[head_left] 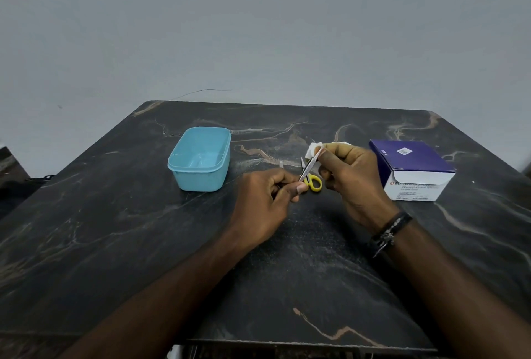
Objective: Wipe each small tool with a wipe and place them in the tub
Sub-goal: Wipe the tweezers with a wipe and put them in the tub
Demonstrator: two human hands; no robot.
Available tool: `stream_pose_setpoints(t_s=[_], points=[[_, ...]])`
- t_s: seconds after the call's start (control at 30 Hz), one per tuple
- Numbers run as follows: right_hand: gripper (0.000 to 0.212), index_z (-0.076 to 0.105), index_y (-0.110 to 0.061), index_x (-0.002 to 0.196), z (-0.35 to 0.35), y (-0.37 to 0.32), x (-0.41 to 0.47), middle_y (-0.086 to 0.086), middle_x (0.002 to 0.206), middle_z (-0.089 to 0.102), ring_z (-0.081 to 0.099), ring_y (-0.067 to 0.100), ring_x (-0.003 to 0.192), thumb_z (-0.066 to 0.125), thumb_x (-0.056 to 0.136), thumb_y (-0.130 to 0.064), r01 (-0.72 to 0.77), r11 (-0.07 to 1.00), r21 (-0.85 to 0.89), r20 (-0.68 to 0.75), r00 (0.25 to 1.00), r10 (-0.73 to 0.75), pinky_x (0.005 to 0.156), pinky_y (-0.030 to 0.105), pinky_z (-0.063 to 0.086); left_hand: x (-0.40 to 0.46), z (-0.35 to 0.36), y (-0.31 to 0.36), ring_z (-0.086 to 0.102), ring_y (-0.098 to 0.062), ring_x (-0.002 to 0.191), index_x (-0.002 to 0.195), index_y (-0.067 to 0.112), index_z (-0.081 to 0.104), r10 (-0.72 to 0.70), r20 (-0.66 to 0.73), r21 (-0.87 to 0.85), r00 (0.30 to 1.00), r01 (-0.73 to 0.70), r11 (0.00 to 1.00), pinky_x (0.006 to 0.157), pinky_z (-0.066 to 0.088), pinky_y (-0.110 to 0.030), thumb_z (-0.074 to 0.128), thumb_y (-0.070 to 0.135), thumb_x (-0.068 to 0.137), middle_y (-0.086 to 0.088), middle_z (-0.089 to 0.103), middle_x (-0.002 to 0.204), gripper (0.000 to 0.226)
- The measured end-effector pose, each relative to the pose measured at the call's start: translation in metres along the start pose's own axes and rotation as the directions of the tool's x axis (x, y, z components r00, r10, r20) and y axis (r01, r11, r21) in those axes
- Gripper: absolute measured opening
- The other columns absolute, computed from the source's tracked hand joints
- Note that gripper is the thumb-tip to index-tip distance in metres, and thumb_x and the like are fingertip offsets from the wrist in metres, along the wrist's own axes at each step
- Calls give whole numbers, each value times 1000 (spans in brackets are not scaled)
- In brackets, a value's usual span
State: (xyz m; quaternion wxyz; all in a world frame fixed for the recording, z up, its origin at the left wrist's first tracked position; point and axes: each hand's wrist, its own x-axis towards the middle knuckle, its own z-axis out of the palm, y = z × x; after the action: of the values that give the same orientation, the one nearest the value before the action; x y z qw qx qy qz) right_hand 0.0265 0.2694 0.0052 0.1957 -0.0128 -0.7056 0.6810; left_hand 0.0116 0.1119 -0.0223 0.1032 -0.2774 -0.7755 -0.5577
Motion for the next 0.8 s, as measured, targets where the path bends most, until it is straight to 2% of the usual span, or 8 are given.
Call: stream_pose_setpoints(t_s=[0.13, 0.2, 0.37, 0.5, 0.63, 0.73, 0.8], points=[[23, 66, 8, 91, 3, 3, -3, -6, 46, 58, 50, 5, 43, 60, 95, -14, -26, 999, -31, 51, 998, 28, 47, 22, 41, 0, 0, -1, 65, -2, 61, 88, 12, 74, -6, -21, -15, 1000, 6, 1000, 58, 49, -14, 71, 12, 85, 5, 70, 69, 4], [18, 67, 2, 87, 4, 4, -4, -7, 47, 57, 49, 5, 44, 58, 95, -12, -36, 998, -52, 65, 997, 40, 51, 27, 39, 0, 0, -2, 64, 0, 59, 87, 12, 74, -5, -28, -24, 1000, 5, 1000, 57, 47, -12, 71, 11, 85, 6, 70, 68, 3], [17, 70, -6, 82, 4, 4, -4, -7, 48, 56, 48, 6, 46, 59, 95, -10, -37, 996, -85, 82, 996, 44, 53, 29, 37, 1, -1, -2, 61, 2, 56, 87, 14, 74, -3, -36, -4, 999, 3, 1000, 55, 44, -10, 71, 15, 86, 6, 69, 67, 3], [16, 71, -2, 84, 1, 3, 1, -5, 49, 55, 46, 10, 48, 62, 93, -12, -20, 999, -48, 27, 999, 22, 49, 26, 40, 1, -1, 0, 59, 3, 53, 86, 17, 72, -7, -24, -26, 1000, 7, 1000, 52, 42, -9, 70, 14, 86, 6, 69, 67, 4], [24, 69, 9, 94, -4, 0, 4, -10, 46, 55, 44, 1, 42, 64, 92, -15, 19, 1000, -4, -29, 999, -19, 42, 14, 36, 1, 1, 0, 63, 0, 57, 88, 17, 73, -8, -3, -41, 1000, 8, 999, 54, 47, -12, 71, 13, 86, 6, 70, 68, 5], [22, 67, 7, 93, -3, 0, 2, -9, 44, 56, 46, 1, 39, 61, 94, -14, -6, 1000, 17, -11, 1000, 6, 40, 13, 36, 0, 2, -1, 60, 0, 54, 87, 16, 74, -10, -3, -28, 1000, 10, 1000, 53, 44, -11, 70, 14, 86, 5, 69, 66, 4], [19, 68, 2, 88, 0, 3, 0, -7, 46, 56, 46, 4, 42, 61, 94, -15, -26, 999, -28, 24, 999, 27, 43, 17, 37, 0, 1, -2, 55, 2, 49, 85, 17, 73, -17, -6, -16, 1000, 17, 1000, 50, 41, -12, 69, 15, 87, 5, 68, 65, 5]])
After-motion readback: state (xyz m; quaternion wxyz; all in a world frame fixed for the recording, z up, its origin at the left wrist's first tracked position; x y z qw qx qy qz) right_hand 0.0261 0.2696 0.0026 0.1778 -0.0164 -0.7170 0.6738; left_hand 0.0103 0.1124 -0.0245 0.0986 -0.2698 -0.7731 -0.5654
